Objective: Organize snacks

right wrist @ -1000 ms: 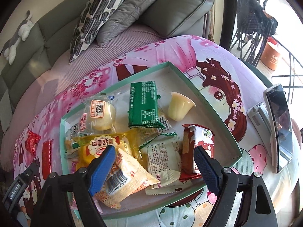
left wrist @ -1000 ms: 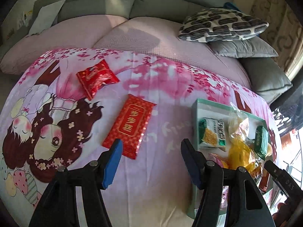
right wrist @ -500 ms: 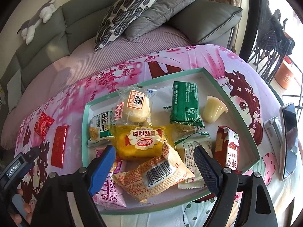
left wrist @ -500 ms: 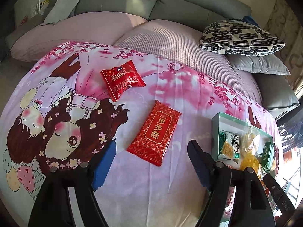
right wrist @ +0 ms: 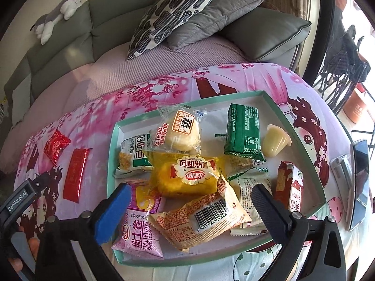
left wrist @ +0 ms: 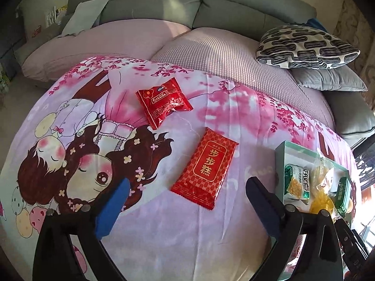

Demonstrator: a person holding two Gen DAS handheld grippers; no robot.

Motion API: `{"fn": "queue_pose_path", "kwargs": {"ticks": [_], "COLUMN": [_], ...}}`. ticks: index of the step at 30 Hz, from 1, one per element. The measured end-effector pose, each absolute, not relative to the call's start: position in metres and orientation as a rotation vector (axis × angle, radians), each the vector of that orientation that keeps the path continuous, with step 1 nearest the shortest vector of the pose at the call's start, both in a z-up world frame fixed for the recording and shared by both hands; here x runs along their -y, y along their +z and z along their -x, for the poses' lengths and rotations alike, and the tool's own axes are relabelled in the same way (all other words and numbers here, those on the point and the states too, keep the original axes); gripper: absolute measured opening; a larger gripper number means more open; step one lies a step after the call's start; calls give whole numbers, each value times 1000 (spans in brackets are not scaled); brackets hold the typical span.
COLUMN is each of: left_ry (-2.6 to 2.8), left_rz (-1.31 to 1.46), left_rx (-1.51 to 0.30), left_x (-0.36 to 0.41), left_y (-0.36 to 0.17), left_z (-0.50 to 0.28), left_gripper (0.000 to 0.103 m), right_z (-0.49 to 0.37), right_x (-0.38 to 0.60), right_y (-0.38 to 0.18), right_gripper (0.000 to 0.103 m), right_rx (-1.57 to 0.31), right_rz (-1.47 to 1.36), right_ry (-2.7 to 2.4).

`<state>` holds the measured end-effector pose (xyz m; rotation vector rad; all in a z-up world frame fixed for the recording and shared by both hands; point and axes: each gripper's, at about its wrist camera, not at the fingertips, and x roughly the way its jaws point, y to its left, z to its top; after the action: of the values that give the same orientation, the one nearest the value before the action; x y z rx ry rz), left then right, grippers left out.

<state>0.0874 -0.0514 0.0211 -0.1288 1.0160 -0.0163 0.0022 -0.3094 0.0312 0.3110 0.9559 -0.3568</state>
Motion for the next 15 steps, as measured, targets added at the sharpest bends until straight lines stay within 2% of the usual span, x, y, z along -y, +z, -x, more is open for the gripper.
{"fn": "queue_pose_path", "kwargs": {"ticks": [15], "left_ry": [88], "left_rz": [111], "left_rx": [-1013], "left_x": [16], "left_y": [25], "left_z": [-94], "left_gripper": [99], "right_z": [-14], "right_x": [267], "right_y": [32], "right_gripper": [103], "right_rx": [-963], "right_rz": [-234], "right_ry": [-253]}}
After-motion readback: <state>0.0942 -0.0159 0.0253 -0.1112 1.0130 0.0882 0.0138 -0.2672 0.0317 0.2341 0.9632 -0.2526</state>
